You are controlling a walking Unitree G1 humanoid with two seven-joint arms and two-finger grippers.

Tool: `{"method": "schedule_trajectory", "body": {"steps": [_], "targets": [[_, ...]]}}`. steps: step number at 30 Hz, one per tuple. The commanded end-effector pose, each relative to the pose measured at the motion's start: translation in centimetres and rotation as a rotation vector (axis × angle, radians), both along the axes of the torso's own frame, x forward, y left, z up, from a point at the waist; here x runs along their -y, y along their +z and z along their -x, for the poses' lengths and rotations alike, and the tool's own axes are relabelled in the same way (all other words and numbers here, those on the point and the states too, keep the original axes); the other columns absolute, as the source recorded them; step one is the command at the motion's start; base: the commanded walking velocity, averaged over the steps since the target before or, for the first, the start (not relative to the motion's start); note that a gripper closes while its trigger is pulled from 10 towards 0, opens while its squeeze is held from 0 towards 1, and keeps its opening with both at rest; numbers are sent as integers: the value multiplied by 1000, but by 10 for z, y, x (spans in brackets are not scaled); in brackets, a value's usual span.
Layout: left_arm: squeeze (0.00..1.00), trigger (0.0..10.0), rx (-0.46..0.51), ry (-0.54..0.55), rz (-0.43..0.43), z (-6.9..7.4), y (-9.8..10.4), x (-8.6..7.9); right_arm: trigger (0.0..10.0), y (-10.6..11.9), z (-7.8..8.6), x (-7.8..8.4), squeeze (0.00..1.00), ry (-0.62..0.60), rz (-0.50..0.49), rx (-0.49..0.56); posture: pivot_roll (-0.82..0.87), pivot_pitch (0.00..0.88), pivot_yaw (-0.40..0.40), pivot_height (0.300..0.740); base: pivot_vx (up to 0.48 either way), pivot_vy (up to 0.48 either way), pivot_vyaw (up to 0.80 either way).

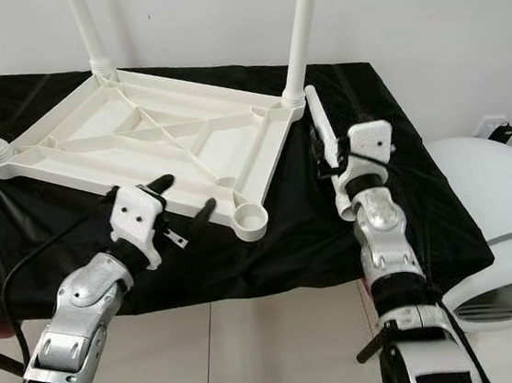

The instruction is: Building children table

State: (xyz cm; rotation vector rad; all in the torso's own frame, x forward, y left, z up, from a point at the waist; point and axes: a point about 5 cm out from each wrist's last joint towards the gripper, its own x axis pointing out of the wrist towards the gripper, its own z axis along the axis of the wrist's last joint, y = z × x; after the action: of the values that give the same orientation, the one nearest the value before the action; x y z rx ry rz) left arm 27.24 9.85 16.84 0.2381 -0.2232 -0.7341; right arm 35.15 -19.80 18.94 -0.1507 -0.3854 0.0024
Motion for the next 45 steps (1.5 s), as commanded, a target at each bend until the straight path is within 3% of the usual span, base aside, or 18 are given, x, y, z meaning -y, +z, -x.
{"method": "schedule_trajectory", "body": {"steps": [1, 11, 18, 22, 30, 39, 41, 45], "targets": [[0, 10000, 6, -66, -29, 2, 5, 5, 10000, -4, -4, 7, 0, -28, -12, -43, 10, 0, -19, 740, 0, 0, 0], [0, 10000, 29, -135, -41, 3, 21, 10, 10000, 3, -15, 16, 0, -64, -37, -82, 19, 0, -12, 740, 0, 0, 0], [0, 10000, 38, -190, -58, 9, 28, 14, 10000, 3, -25, 21, 0, -97, -61, -166, 29, 0, -13, 740, 0, 0, 0], [0, 10000, 25, -219, -54, 16, 29, 17, 10000, -6, -30, 21, 0, -119, -153, -275, 34, 8, -14, 740, 0, 0, 0], [0, 10000, -3, -282, -50, 31, 30, 24, 10000, -16, -34, 21, 0, -155, -171, -402, 39, 52, -17, 740, 0, 0, 0], [0, 10000, -31, -304, -39, 40, 27, 29, 10000, -21, -34, 23, 0, -182, -155, -470, 39, 87, -22, 740, 0, 0, 0], [0, 10000, -60, -302, -22, 46, 26, 31, 10000, -29, -33, 25, 0, -225, -159, -574, 40, 111, -26, 740, 0, 0, 0], [0, 10000, -68, -299, -17, 48, 26, 31, 10000, -33, -32, 25, 0, -238, -157, -625, 40, 118, -27, 740, 0, 0, 0]]}}
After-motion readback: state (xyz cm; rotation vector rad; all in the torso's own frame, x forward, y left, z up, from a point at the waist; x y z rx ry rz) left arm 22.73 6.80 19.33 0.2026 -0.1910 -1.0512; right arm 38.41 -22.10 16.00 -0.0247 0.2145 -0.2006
